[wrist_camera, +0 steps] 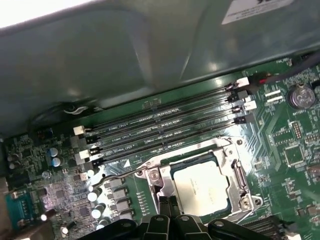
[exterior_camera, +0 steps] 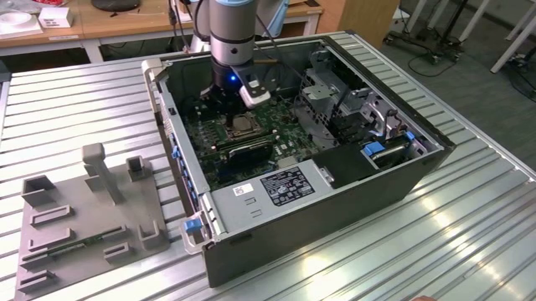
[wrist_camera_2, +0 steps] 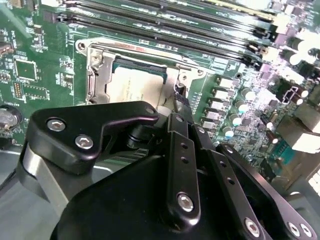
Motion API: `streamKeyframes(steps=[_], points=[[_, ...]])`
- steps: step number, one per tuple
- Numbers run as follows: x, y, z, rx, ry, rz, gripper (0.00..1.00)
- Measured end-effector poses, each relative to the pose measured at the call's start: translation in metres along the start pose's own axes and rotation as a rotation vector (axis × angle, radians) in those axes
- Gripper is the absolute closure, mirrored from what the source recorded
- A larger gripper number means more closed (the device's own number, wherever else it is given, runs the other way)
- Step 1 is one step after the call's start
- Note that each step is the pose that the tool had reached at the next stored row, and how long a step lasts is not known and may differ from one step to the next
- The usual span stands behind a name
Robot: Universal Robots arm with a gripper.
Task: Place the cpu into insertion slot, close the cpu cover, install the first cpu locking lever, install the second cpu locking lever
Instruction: 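Close the cpu cover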
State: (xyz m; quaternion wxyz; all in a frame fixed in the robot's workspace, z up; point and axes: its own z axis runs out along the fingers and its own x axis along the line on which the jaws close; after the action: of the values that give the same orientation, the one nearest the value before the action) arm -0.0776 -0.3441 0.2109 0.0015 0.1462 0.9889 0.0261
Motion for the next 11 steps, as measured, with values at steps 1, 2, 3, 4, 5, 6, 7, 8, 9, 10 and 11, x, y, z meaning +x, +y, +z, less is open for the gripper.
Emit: streamKeyframes(steps=[1,2,3,4,5,6,7,8,9,10,11], points=[[0.0000,0.0000,0.0002,-0.0005,-0.0015,-0.011,0.89],[0.0000,-0.0001,0.0005,-0.0012,-0.0032,-0.022,0.89],[0.0001,-0.0001,0.0009,-0.0021,-0.0054,-0.035,0.89],[0.0000,-0.0001,0.0012,-0.0031,-0.0076,-0.048,0.89],[0.0000,-0.0001,0.0015,-0.0037,-0.0087,-0.061,0.89],[0.0000,-0.0001,0.0017,-0.0042,-0.0087,-0.074,0.89],[0.0000,-0.0001,0.0020,-0.0046,-0.0082,-0.087,0.89],[0.0000,-0.0001,0.0021,-0.0047,-0.0075,-0.101,0.89],[0.0000,-0.0001,0.0023,-0.0047,-0.0067,-0.115,0.89],[0.0000,-0.0001,0.0025,-0.0047,-0.0058,-0.130,0.89],[-0.0001,-0.0001,0.0027,-0.0048,-0.0050,-0.145,0.89]])
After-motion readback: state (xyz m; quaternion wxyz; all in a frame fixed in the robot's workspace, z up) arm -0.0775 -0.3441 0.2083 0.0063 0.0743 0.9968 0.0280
